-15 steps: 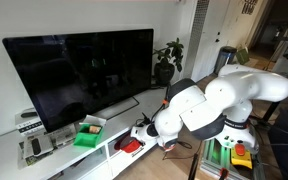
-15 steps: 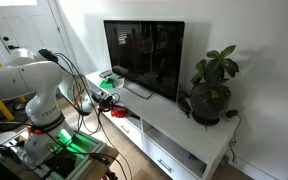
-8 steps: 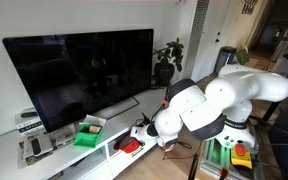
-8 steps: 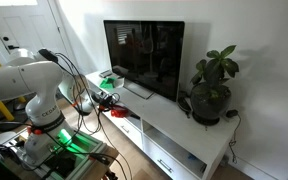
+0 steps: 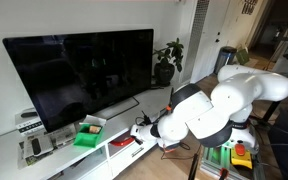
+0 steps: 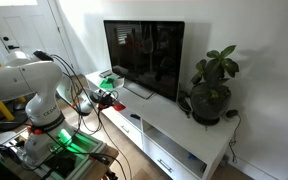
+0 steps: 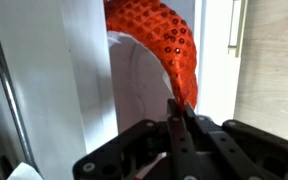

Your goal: Place the orange hat in the middle shelf of the television stand

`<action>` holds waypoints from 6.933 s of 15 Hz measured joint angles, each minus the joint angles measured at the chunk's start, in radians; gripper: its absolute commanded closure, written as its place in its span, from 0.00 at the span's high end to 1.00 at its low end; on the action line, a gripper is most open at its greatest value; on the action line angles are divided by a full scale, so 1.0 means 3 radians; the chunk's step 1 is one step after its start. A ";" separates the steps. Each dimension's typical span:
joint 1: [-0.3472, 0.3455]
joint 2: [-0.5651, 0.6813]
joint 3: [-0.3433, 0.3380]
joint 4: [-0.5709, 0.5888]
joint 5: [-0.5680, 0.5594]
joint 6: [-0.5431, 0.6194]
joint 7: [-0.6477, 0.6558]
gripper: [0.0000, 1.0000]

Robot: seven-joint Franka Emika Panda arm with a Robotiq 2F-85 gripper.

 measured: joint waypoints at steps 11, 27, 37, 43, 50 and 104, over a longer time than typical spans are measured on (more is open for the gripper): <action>-0.0177 -0.0001 0.0321 0.0034 0.0906 0.0171 -0.0657 0.01; -0.0996 -0.0003 0.0742 0.0542 0.0937 0.0308 -0.1310 0.54; -0.1168 -0.0006 0.0873 0.0586 0.1248 0.0528 -0.1826 1.00; -0.1287 -0.0006 0.1033 0.0689 0.1269 0.0532 -0.1880 1.00; -0.1400 -0.0007 0.1095 0.0751 0.1277 0.0532 -0.1870 1.00; -0.1779 -0.0014 0.1486 0.1031 0.1529 0.0212 -0.2770 1.00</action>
